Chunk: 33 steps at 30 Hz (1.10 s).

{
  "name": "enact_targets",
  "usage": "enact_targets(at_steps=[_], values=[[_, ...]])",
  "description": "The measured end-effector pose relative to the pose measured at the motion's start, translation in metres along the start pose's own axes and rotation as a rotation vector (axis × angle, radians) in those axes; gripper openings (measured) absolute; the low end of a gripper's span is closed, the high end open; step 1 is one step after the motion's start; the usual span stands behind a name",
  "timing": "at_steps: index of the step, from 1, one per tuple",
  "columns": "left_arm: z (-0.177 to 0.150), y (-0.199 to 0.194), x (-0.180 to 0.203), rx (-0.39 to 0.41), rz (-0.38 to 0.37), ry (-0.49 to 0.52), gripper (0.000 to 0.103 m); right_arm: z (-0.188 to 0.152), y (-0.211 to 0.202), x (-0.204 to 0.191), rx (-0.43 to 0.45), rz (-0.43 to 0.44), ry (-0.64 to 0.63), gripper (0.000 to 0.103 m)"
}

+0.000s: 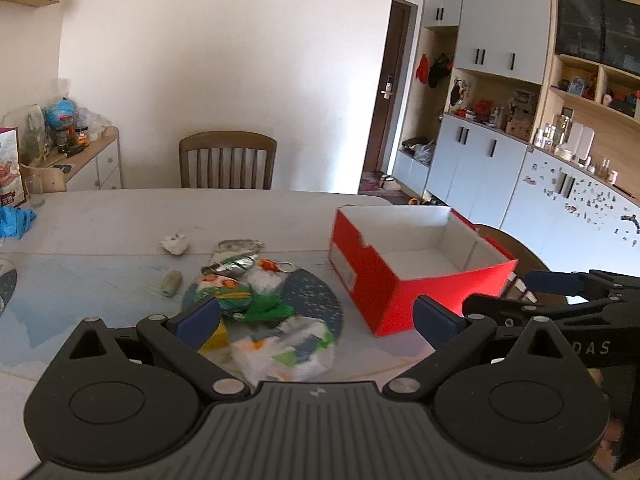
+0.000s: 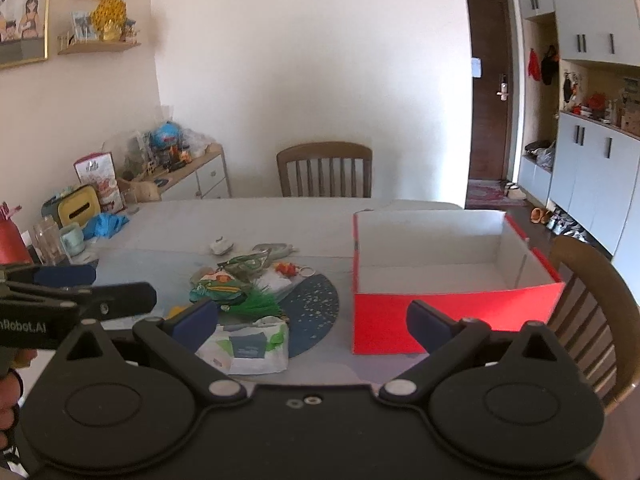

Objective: Organize objects
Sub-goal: 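Move both tools toward the pile of items on the blue mat, then grasp the yellow box with the left tool while the right tool grasps the white-green bag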

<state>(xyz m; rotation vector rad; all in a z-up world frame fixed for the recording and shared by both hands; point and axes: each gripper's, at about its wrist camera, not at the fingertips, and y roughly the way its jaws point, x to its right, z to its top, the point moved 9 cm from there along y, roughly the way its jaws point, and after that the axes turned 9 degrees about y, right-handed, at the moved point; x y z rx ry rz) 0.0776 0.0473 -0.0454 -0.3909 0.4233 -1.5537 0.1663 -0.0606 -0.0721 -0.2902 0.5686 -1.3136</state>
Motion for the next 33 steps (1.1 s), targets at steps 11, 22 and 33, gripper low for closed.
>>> enact_targets(at_steps=[11,22,33], values=[[-0.023,0.079,-0.071,-0.09,0.019,0.1,0.103,-0.013,0.076,-0.023,-0.163,-0.016,0.047,0.096],[-0.076,0.159,-0.113,-0.217,-0.053,0.245,0.102,-0.044,0.14,-0.038,-0.38,-0.049,0.112,0.089],[-0.079,0.195,-0.115,-0.215,-0.147,0.377,0.099,-0.057,0.18,-0.046,-0.506,-0.099,0.231,0.081]])
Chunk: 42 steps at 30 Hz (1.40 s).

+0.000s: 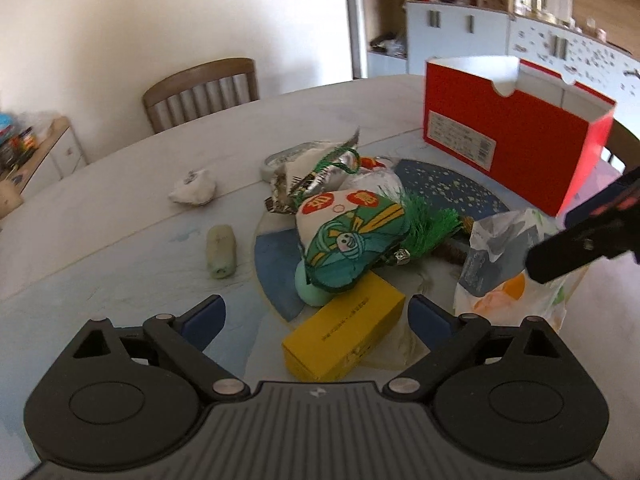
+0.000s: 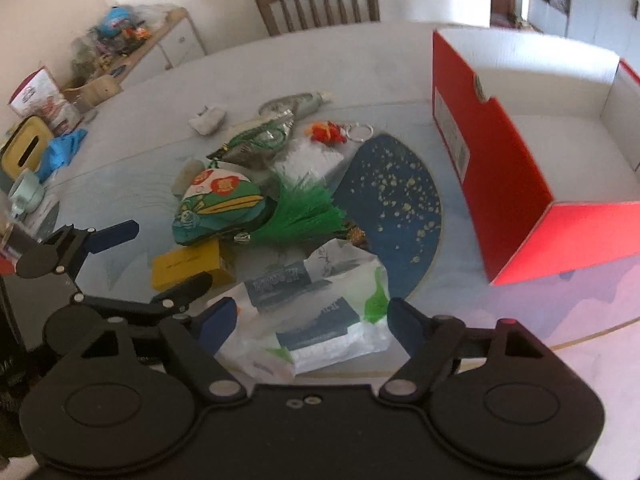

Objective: Organize objects
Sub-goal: 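Grasp the yellow box with the left tool while the right tool grasps the white-green bag, then carry yellow box and bag into the red box and open both tools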

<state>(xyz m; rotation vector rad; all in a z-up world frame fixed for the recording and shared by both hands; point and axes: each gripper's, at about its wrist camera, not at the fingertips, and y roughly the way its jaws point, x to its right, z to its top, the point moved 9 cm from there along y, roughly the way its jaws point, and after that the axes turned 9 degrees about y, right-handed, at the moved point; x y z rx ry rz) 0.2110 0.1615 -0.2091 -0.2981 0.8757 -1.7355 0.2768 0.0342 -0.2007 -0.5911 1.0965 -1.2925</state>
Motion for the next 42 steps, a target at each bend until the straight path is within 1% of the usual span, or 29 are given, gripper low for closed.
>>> enact_targets(at_steps=[1,2,3,4,7,8,9,11,13,15,16,18,19,21,22,24,27,31,35,42], values=[[-0.001,0.004,0.001,-0.008,-0.008,0.007,0.099,0.001,0.003,0.001,-0.005,-0.009,0.013,0.081],[-0.002,0.009,0.001,-0.017,-0.014,0.008,0.096,0.0,0.006,0.002,-0.016,-0.012,0.029,0.082],[-0.003,0.013,0.002,-0.028,-0.024,0.009,0.091,0.0,0.009,0.003,-0.029,-0.018,0.04,0.081],[-0.005,0.017,0.003,-0.036,-0.033,0.011,0.089,-0.001,0.012,0.005,-0.04,-0.03,0.049,0.08],[-0.007,0.022,0.008,-0.042,-0.062,0.024,0.08,-0.006,0.019,0.008,-0.076,-0.048,0.059,0.069],[-0.007,0.022,0.01,-0.041,-0.07,0.027,0.076,-0.007,0.019,0.007,-0.08,-0.048,0.055,0.065],[-0.008,0.022,0.011,-0.042,-0.079,0.025,0.071,-0.008,0.019,0.006,-0.081,-0.051,0.051,0.062],[-0.01,0.022,0.014,-0.042,-0.096,0.017,0.064,-0.01,0.017,0.006,-0.086,-0.052,0.045,0.059],[-0.011,0.02,0.015,-0.044,-0.098,0.008,0.059,-0.01,0.018,0.005,-0.091,-0.057,0.036,0.056],[-0.012,0.016,0.017,-0.046,-0.111,-0.005,0.05,-0.011,0.015,0.004,-0.091,-0.049,0.026,0.05],[-0.012,0.015,0.018,-0.051,-0.111,-0.007,0.048,-0.011,0.014,0.003,-0.09,-0.043,0.021,0.048],[-0.013,0.012,0.021,-0.056,-0.107,-0.012,0.04,-0.01,0.014,0.003,-0.087,-0.035,0.015,0.043],[-0.013,0.01,0.022,-0.058,-0.114,-0.019,0.038,-0.011,0.012,0.003,-0.085,-0.032,0.011,0.041],[-0.015,0.006,0.026,-0.069,-0.111,-0.027,0.031,-0.009,0.013,0.003,-0.082,-0.02,0.003,0.035],[-0.015,0.004,0.029,-0.071,-0.106,-0.023,0.03,-0.009,0.011,0.003,-0.078,-0.019,-0.006,0.033],[-0.016,0.002,0.033,-0.08,-0.086,-0.021,0.029,-0.009,0.007,0.004,-0.066,-0.017,-0.031,0.026],[-0.016,-0.003,0.037,-0.095,-0.075,-0.046,0.029,-0.009,0.0,0.006,-0.053,-0.007,-0.063,0.021],[-0.017,-0.013,0.045,-0.116,-0.069,-0.085,0.029,-0.007,-0.014,0.014,-0.036,0.026,-0.1,0.02],[-0.01,-0.029,0.053,-0.109,-0.041,-0.135,0.029,0.001,-0.034,0.021,-0.015,0.073,-0.144,0.019],[0.025,-0.057,0.07,-0.061,0.009,-0.186,0.028,0.022,-0.071,0.033,0.038,0.135,-0.225,0.019]])
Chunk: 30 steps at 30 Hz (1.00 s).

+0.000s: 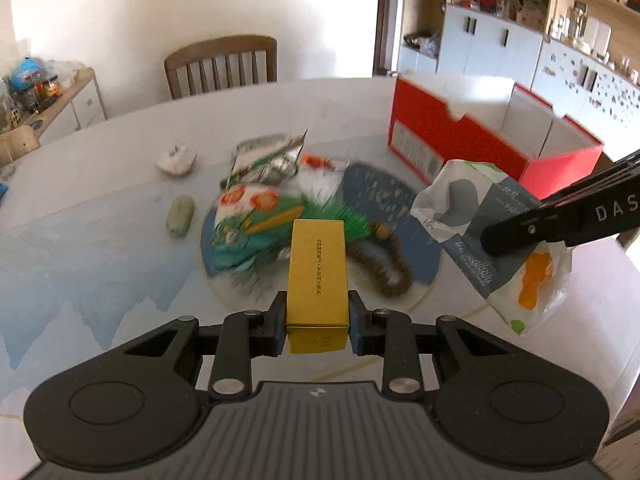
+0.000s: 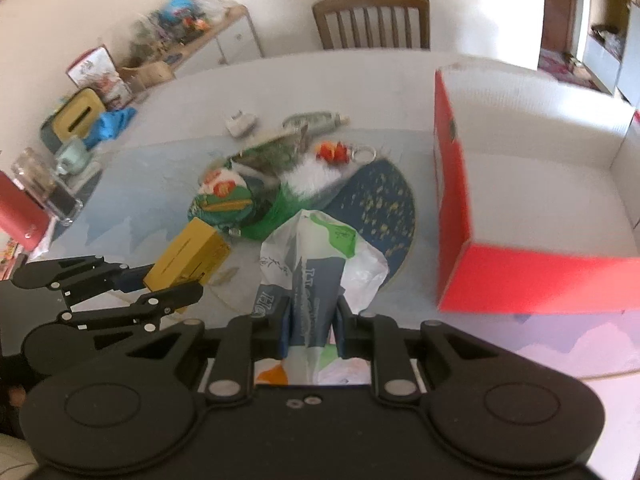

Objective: Organize objects
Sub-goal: 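Carry yellow box and bag into the red box and open both tools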

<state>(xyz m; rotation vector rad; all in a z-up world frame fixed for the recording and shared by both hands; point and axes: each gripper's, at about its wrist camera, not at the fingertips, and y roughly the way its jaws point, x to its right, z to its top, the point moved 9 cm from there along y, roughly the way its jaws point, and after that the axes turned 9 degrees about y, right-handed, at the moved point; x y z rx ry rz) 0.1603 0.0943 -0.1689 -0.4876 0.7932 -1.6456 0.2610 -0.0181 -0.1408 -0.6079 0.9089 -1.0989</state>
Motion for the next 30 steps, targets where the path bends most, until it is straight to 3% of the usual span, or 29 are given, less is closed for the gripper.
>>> enact_targets(at_steps=[9,15,30], values=[[0.054,-0.022,0.037,0.079,0.031,0.007,0.028,0.033,-0.041,0.03,0.089,0.054,-0.018,0.019],[0.095,-0.023,0.068,0.121,0.01,0.028,0.029,0.055,-0.06,0.067,0.154,0.04,0.005,0.019],[0.189,0.045,0.147,0.099,-0.08,0.11,0.029,0.097,-0.071,0.184,0.224,-0.111,0.104,0.019]])
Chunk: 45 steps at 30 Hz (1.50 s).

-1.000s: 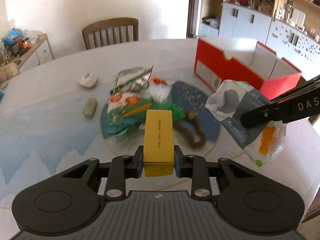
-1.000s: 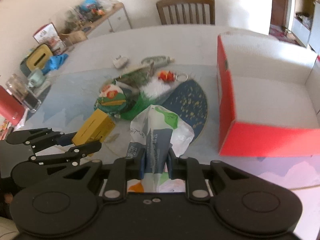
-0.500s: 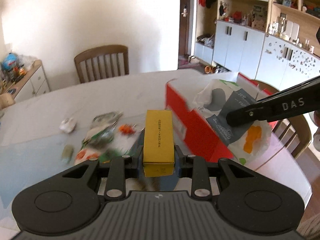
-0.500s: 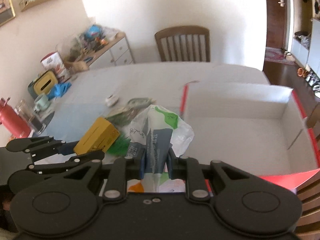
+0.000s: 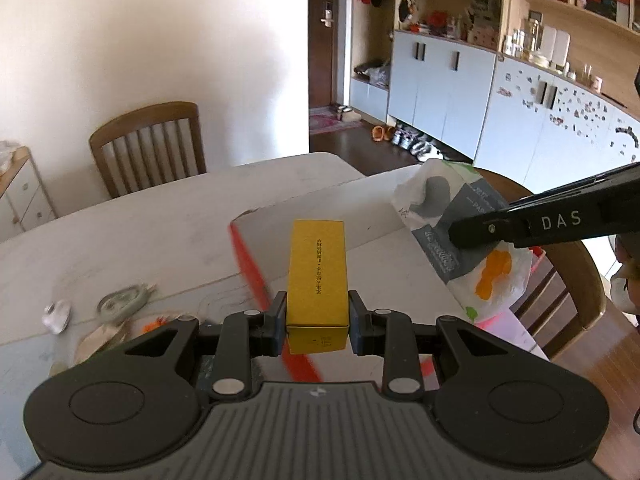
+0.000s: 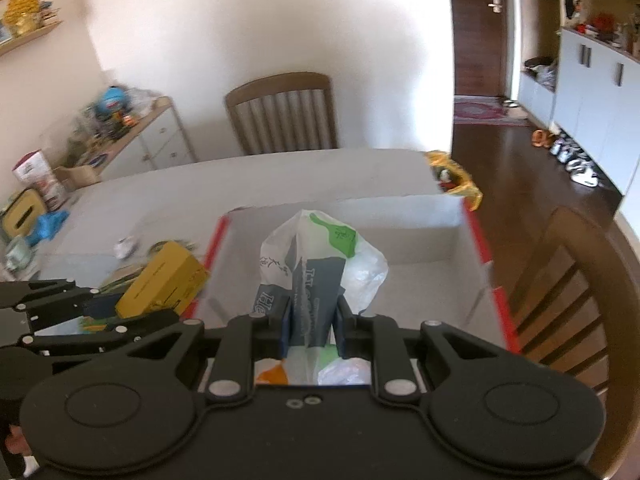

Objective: Organize objects
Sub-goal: 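Carry yellow box and bag into the red box and open both tools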

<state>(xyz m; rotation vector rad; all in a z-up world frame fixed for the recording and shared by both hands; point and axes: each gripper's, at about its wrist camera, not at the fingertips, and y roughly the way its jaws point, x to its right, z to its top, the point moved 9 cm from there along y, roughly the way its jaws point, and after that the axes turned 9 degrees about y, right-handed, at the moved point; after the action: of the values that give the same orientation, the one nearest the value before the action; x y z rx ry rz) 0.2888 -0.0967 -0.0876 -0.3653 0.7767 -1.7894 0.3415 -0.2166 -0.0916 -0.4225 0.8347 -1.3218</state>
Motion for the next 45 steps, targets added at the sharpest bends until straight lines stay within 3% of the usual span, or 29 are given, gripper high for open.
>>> enact_targets(at_steps=[13,22,35,45], values=[[0.015,0.086,0.033,-0.13,-0.038,0.063,0.029,0.001,0.051,0.043,-0.082,-0.069,0.024,0.019],[-0.004,0.136,0.041,-0.317,-0.053,0.033,0.029,-0.029,0.092,0.041,-0.206,-0.098,-0.047,0.019],[-0.022,0.159,0.049,-0.454,-0.102,0.053,0.029,-0.051,0.12,0.046,-0.301,-0.102,-0.1,0.02],[-0.021,0.157,0.052,-0.469,-0.111,0.062,0.029,-0.058,0.123,0.053,-0.324,-0.103,-0.098,0.024]])
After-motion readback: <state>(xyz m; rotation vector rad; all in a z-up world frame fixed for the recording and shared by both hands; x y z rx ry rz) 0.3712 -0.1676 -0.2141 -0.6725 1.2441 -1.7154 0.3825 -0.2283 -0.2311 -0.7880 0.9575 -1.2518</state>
